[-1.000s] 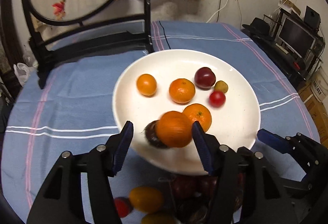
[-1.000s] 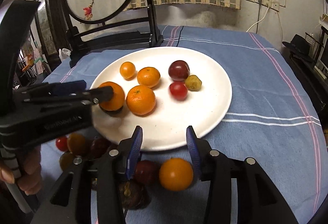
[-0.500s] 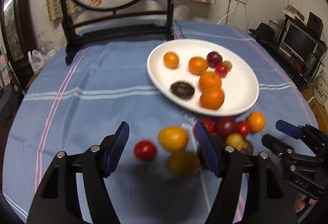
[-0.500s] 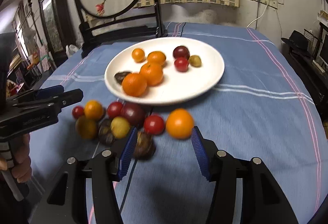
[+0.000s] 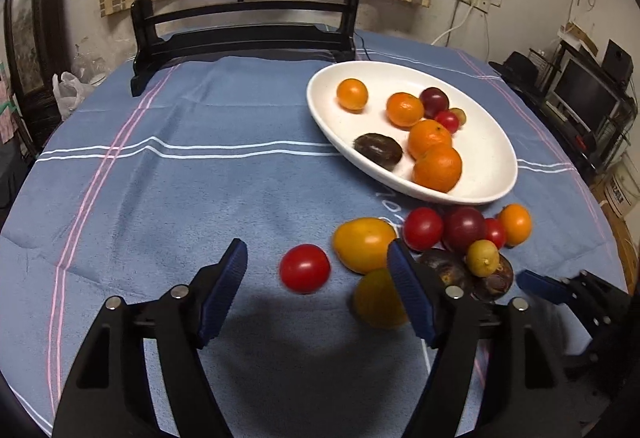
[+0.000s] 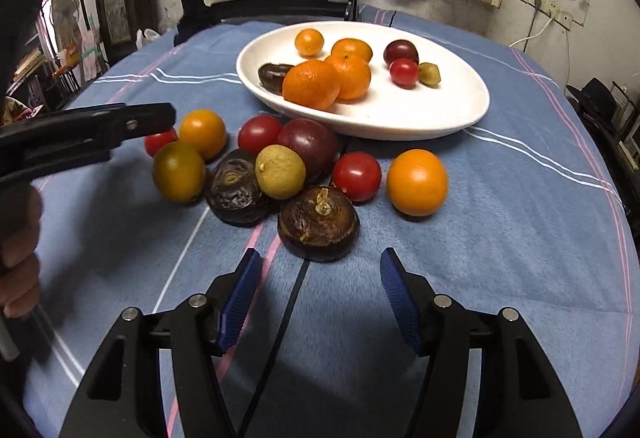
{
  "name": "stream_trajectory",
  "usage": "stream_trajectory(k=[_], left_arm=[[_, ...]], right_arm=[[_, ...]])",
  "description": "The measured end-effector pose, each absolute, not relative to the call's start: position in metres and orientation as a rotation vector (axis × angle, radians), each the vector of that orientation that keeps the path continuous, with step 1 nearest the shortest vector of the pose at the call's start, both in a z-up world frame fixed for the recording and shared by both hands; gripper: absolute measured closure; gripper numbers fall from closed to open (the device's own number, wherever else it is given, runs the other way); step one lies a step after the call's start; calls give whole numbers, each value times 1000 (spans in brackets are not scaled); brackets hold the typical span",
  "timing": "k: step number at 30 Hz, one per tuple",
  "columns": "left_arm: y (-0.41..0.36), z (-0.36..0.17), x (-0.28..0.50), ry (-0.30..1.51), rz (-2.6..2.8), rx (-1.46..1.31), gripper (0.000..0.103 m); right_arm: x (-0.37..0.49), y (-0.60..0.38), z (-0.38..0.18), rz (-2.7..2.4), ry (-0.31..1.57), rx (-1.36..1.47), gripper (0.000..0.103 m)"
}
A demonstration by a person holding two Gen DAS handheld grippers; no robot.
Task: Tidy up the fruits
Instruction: 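Grasp dark brown round fruit with right tool while left tool grasps olive-green fruit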
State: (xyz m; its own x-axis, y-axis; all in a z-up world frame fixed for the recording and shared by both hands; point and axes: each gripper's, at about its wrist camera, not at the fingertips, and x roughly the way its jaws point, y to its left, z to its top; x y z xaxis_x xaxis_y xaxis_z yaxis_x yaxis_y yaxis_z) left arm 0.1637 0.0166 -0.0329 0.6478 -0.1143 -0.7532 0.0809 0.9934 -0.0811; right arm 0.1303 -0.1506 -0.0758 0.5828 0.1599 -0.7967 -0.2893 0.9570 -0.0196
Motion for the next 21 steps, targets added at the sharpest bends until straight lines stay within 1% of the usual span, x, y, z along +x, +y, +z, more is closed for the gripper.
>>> stream_trajectory(k=[4, 9, 10, 11, 12, 21], left_arm=[[15, -33, 162, 866, -131, -46, 30], [10, -34, 161, 876, -131, -34, 30], [9, -34, 161, 882, -142, -35, 29], [8, -35, 161, 889, -154, -38, 29], [6, -35, 160, 897, -173, -41, 29], [-9, -38, 150, 869, -202, 23, 29]], right_arm=[[140, -144, -76, 257, 906, -171, 40], [146, -148, -77, 242, 899, -142, 43], [147, -148, -77, 240, 893, -135, 48], [148, -149, -77, 239, 889, -129, 56], [148, -148, -76, 245, 882, -128, 60], [142, -186, -57, 228, 821, -19, 60]])
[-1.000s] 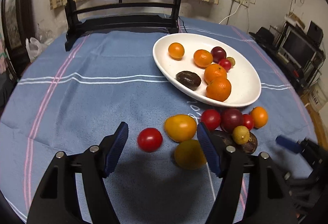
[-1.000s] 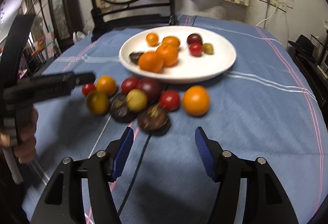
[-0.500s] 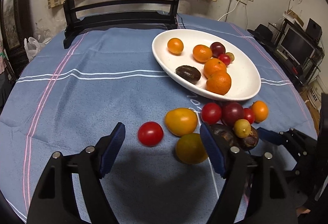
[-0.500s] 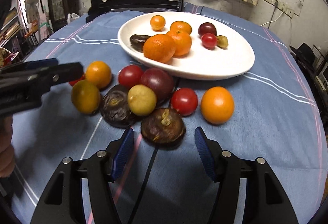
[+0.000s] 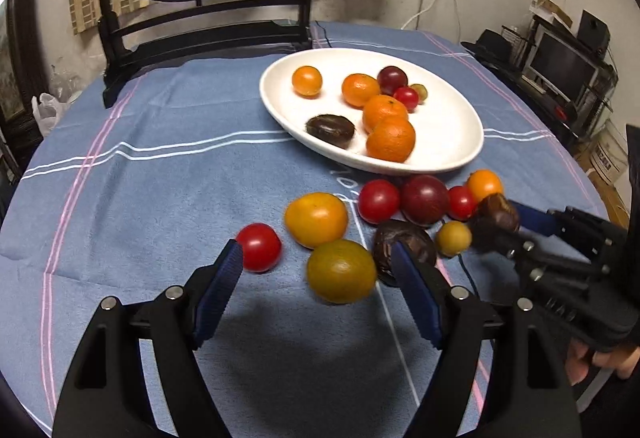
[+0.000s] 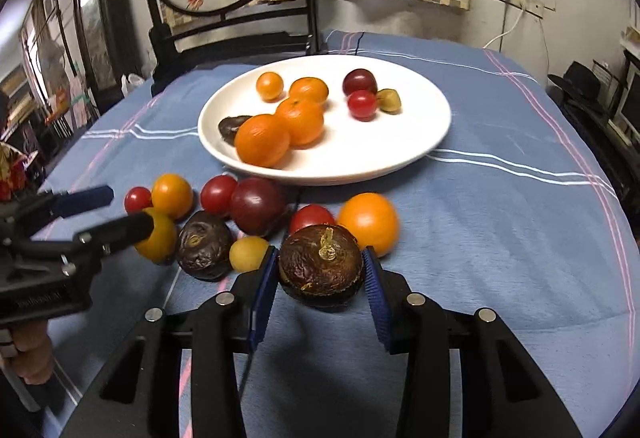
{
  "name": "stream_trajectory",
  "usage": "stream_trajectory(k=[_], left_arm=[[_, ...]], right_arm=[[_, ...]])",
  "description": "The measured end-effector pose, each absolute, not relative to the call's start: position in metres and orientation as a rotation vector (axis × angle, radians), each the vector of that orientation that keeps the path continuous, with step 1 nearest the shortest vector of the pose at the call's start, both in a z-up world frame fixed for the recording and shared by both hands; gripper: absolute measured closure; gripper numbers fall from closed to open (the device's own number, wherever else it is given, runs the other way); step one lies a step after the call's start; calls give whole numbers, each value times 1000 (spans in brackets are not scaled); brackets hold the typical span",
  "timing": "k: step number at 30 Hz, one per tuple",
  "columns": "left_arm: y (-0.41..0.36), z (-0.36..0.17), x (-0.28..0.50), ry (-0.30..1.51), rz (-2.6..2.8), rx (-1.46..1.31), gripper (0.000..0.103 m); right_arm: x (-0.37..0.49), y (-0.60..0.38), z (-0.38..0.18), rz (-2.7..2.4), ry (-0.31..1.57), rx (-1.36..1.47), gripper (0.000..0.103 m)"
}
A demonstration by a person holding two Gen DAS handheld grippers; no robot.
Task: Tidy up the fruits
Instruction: 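Grasp dark brown round fruit with right tool while left tool grasps olive-green fruit, then carry both held fruits over the white plate and open both tools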
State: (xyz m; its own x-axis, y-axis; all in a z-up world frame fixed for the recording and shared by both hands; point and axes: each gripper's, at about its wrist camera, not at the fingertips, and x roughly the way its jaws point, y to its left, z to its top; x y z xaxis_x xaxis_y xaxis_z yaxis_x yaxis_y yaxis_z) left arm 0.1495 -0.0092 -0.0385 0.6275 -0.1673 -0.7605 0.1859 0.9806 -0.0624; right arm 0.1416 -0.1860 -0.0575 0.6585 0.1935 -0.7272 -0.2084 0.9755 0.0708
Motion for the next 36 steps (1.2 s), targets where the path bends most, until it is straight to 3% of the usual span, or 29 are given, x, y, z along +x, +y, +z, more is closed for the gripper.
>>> stream_trajectory(k=[8, 12, 17, 24, 36], left_arm=[[-20, -53, 138, 912, -207, 67, 30], [-25, -64, 146, 969, -244, 64, 51], [-31, -65, 163, 962, -225, 110, 62], [-28, -62, 161, 941, -213, 102, 63], [-26, 19, 193, 816, -243, -2, 63]], right_arm=[[140, -194, -52, 228, 802, 7, 60], [133, -194, -45, 237, 771, 8, 60], [127, -192, -39, 262, 746, 8, 60], [128, -191, -42, 258, 753, 6, 60], [147, -208, -14, 218, 733, 113, 60]])
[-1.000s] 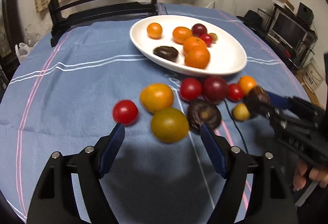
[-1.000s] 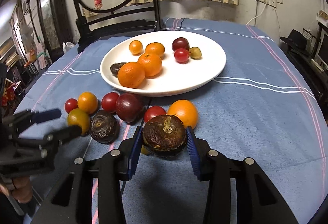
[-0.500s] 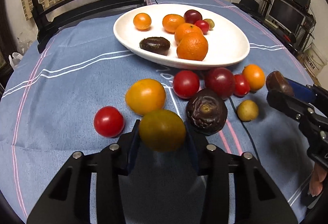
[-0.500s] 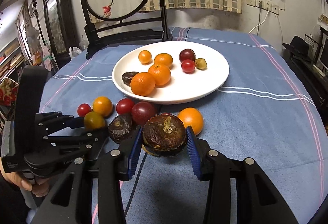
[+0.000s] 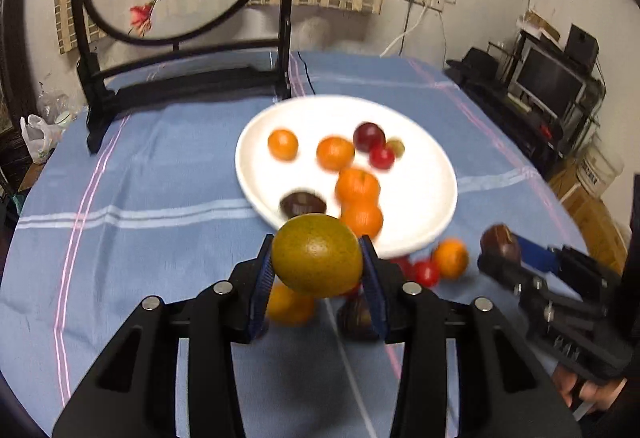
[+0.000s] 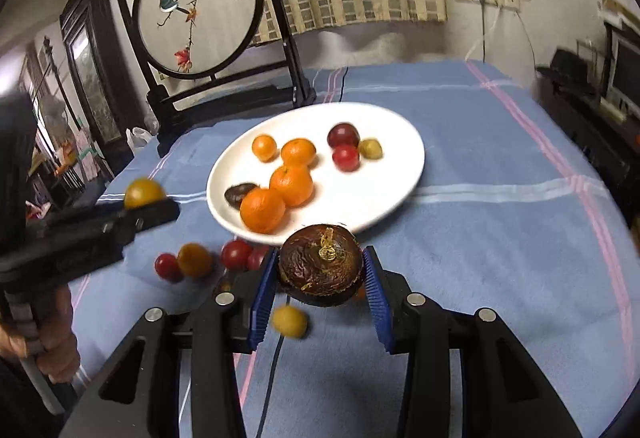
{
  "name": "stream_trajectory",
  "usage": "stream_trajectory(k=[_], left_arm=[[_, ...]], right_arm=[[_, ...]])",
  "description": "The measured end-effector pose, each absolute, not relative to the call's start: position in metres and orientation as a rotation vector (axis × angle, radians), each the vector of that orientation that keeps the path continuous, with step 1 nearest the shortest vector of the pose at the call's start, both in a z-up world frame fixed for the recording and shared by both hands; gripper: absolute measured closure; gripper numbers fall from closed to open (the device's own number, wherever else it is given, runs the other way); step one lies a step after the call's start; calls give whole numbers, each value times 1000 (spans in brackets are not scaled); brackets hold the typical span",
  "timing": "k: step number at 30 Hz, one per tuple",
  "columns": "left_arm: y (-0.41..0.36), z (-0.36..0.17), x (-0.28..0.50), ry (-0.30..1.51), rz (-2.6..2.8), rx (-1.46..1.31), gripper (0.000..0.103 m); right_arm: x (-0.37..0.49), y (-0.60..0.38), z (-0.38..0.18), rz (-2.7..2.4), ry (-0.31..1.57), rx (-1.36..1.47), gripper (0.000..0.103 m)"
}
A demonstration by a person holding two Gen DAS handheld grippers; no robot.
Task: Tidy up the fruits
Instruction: 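Carry both held fruits over the white plate and open both tools, then grasp red tomato with left tool while right tool grasps small yellow-green fruit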
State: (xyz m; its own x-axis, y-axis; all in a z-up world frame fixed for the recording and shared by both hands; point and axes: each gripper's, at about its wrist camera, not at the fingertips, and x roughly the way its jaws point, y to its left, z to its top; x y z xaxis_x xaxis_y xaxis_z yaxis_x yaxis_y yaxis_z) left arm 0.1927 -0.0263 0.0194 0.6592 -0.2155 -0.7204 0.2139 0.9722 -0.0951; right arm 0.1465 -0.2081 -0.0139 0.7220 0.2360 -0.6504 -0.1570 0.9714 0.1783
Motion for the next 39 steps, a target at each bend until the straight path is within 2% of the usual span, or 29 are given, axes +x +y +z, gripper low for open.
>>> stream_trajectory(k=[16, 17, 18, 20, 25, 29, 33, 35, 39], left_arm=[[-35, -30, 284, 937, -137, -18, 62], [-35, -31, 286, 938, -135, -24, 53], [-34, -32, 287, 934, -138, -37, 49], [-31, -29, 283, 912, -138, -56, 44], [-21, -16, 252, 841, -105, -40, 43], [-10, -12, 226, 845, -99, -53, 36], [0, -8, 200, 829, -87, -47, 35], [3, -9, 190, 821, -68, -24, 29], [17, -15, 174, 823, -46, -35, 28]], right_arm=[[222, -186, -41, 177, 814, 21, 58], [223, -187, -43, 177, 818, 27, 51], [224, -189, -44, 174, 811, 32, 50], [222, -191, -43, 170, 798, 29, 49], [209, -204, -42, 180, 800, 67, 49], [190, -207, -39, 199, 793, 53, 49], [163, -201, -35, 237, 785, 0, 49], [152, -197, -37, 262, 796, -24, 49], [136, -188, -48, 279, 834, -65, 49]])
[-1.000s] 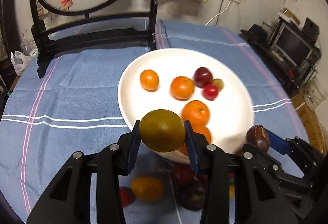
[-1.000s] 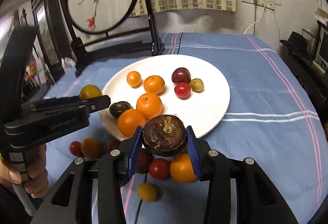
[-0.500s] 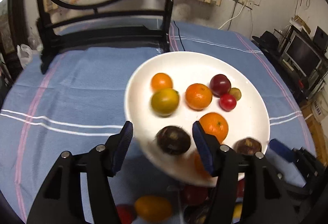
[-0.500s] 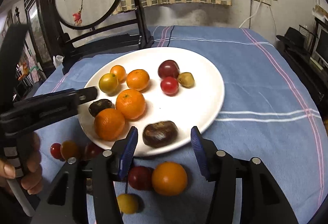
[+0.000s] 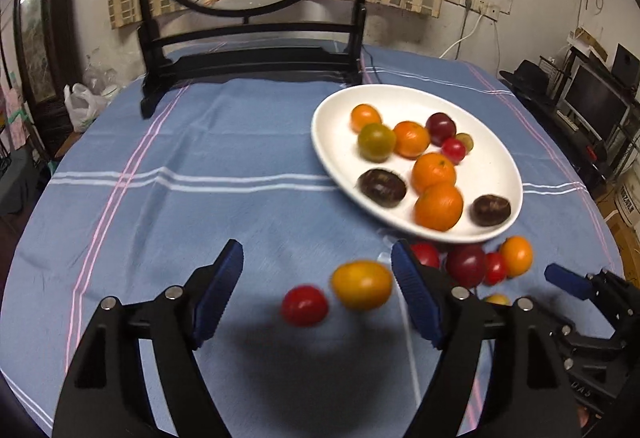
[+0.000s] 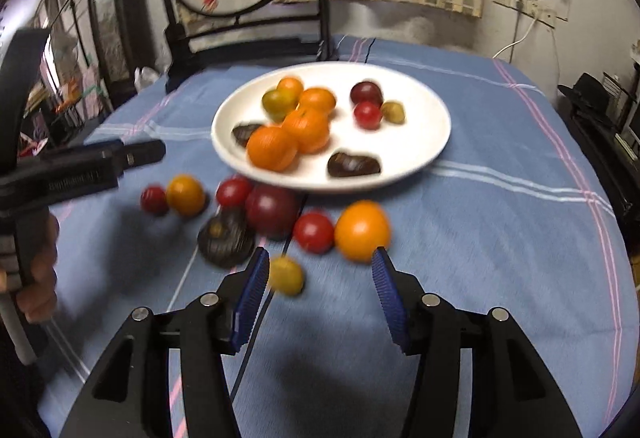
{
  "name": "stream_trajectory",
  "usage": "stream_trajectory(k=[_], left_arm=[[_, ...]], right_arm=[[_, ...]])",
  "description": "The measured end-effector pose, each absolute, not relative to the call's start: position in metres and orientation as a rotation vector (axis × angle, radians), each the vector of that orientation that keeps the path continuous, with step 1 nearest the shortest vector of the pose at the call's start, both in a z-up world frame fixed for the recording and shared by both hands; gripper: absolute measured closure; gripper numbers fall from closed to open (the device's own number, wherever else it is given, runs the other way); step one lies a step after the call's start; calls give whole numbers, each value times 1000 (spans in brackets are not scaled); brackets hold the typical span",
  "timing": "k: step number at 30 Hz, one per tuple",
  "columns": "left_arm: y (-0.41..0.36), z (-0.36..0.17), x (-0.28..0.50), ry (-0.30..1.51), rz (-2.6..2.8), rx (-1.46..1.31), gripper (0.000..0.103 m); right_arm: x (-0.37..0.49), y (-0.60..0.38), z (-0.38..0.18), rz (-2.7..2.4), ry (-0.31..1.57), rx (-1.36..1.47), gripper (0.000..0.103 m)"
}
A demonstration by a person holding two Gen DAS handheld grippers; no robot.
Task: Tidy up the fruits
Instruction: 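Grasp red tomato with left tool while right tool grasps small yellow-green fruit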
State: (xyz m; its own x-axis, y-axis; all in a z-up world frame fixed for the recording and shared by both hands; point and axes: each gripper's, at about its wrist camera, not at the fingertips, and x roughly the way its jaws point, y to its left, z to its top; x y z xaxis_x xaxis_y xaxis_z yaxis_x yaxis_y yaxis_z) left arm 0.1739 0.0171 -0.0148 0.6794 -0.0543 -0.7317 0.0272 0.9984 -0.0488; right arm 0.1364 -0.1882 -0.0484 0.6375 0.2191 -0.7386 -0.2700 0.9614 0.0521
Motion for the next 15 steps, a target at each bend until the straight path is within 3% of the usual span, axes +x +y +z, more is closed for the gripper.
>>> stream_trajectory(k=[7, 10, 15], left_arm=[[44, -30, 166, 826, -57, -103, 28], [52, -27, 166, 810, -62, -103, 28], [50, -31, 167, 834, -79, -94, 28]], right_arm=[[134, -168, -68, 281, 894, -91, 51], [143, -162, -75, 252, 906, -101, 67], [151, -164, -76, 247, 883, -51, 76]])
